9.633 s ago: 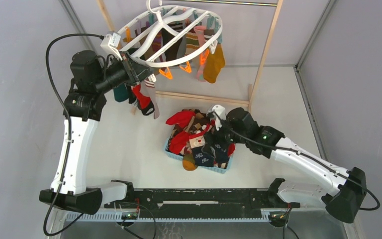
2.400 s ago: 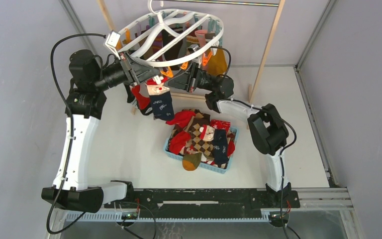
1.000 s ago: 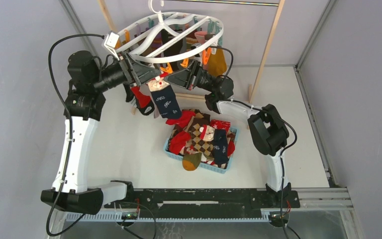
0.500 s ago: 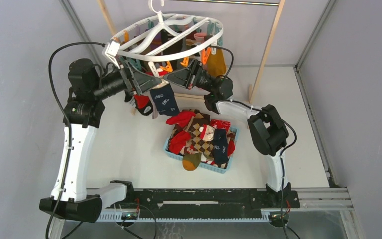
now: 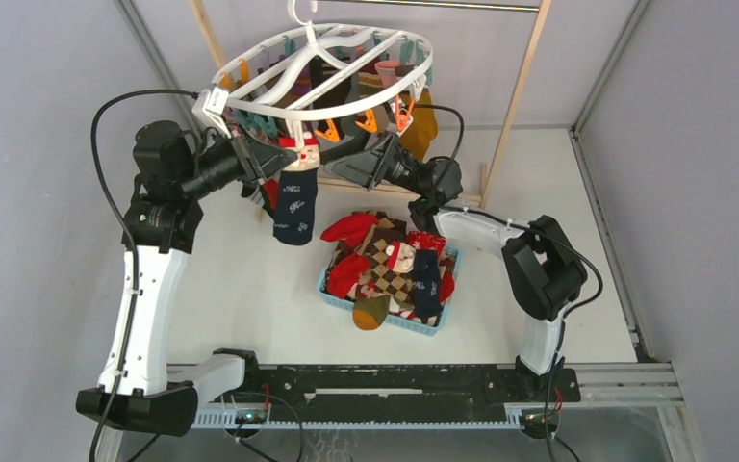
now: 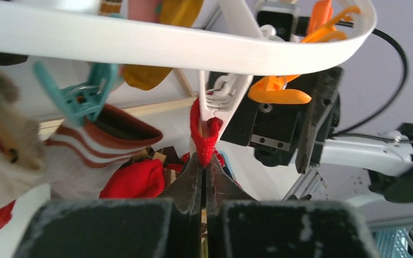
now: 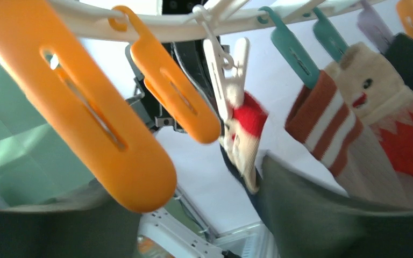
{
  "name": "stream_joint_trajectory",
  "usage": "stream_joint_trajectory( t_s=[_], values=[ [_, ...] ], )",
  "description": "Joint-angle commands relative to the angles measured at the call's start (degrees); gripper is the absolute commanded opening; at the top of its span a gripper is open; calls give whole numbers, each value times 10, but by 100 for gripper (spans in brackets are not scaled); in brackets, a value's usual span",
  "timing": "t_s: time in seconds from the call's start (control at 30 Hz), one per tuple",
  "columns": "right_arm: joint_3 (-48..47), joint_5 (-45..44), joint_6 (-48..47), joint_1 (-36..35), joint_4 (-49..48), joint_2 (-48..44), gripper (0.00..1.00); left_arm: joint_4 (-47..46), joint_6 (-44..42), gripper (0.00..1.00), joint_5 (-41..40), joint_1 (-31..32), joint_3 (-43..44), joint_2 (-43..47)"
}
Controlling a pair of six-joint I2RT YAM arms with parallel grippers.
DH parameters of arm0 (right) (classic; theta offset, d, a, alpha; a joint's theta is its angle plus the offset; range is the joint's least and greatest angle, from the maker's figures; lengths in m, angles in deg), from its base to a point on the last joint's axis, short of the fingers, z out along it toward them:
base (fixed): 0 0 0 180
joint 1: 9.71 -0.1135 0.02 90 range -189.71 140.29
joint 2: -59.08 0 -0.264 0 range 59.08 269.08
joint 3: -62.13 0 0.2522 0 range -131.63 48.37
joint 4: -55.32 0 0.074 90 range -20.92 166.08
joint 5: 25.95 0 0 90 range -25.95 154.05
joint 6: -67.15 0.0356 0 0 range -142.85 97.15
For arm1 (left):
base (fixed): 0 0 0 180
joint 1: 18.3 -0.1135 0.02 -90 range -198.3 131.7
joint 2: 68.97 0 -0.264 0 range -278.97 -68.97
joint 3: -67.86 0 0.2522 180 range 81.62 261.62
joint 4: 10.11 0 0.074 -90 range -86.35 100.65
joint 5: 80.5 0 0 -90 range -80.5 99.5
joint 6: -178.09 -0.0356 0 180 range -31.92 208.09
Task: Clip the socks to the hanger
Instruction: Clamp the sock onto the hanger, then open the clamp at the hanger.
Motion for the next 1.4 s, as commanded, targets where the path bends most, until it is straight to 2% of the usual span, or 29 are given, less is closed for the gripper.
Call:
stream_joint_trajectory(
  t_s=[0.0, 0.17, 0.43, 0.63, 0.77, 0.9, 1.0, 1.07, 1.17, 1.23, 1.37],
  values=[
    [41, -34, -104, -1, 63, -60, 99, 7, -25, 0, -53, -17, 12, 18],
    [84, -53, -179, -5, 167, -101, 100, 11, -24, 0, -63, -46, 16, 19],
    [171, -70, -201, 1, 198, -143, 100, 8, -16, 0, -64, -80, 16, 11],
    [269, -112, -264, 5, 244, -236, 100, 4, -16, 0, -76, -95, 17, 1],
    [325, -179, -357, -8, 293, -317, 100, -5, -12, 0, -88, -110, 19, -11],
    [337, -275, -450, -40, 366, -398, 100, -7, -13, 0, -107, -118, 34, -33],
    [337, -377, -416, -49, 359, -429, 100, -7, -7, 0, -114, -122, 44, -46],
    [329, -341, -401, -25, 369, -437, 100, -7, -2, 0, -112, -122, 47, -49],
    [325, -279, -412, -18, 266, -403, 99, -8, 6, 0, -99, -122, 45, -48],
    [277, -246, -414, -21, 262, -360, 90, -8, 8, 0, -93, -122, 42, -44],
    [168, -196, -415, -40, 241, -267, 80, -7, 12, 0, -78, -122, 42, -40]
  ],
)
